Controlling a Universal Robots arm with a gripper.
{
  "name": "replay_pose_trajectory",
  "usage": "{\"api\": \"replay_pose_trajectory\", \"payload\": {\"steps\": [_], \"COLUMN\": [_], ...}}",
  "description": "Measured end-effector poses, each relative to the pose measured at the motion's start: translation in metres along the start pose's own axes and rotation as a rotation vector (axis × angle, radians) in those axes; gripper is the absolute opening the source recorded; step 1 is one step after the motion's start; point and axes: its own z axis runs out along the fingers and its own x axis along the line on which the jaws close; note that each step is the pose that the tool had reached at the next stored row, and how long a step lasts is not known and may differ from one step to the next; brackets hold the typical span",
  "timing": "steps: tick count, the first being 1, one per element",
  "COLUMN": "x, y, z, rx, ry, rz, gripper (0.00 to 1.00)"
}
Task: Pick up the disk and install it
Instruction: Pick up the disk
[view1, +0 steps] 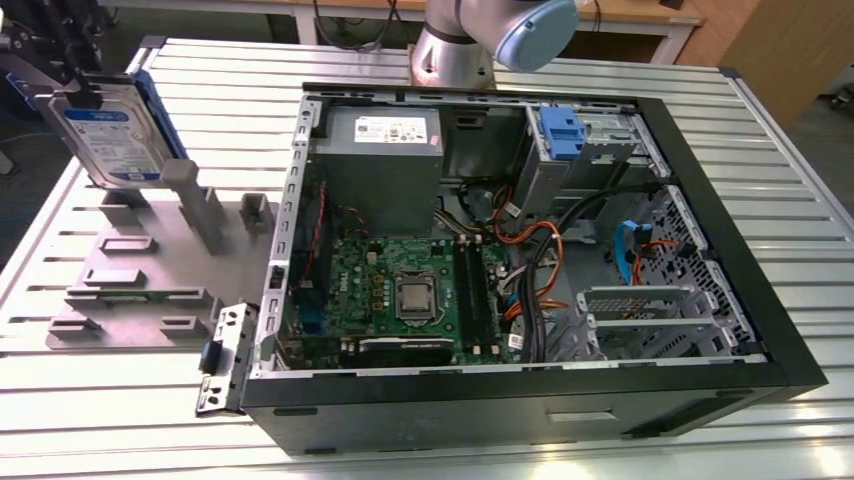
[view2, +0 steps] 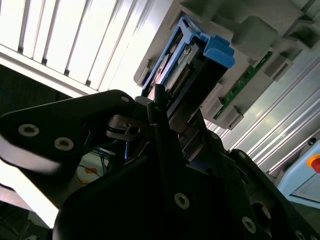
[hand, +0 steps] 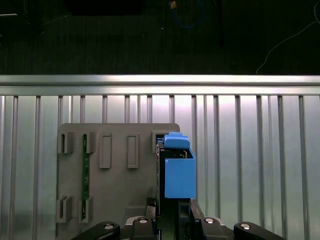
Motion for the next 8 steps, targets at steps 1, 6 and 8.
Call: {"api": "replay_pose_trajectory", "payload": {"steps": [1,6,8], "x": [0.0000,-0.0002,-0.0002], "y": [0.0001,0.0003,0.0003], "z": [-0.0010,-0.0061,-0.0080], "rx": [0.0000,0.0001,0.0000], "ry": [0.0000,-0.0001,0.0000], "rz": [0.000,0.000,0.000], "gripper": [0.35,0.35,0.35]}}
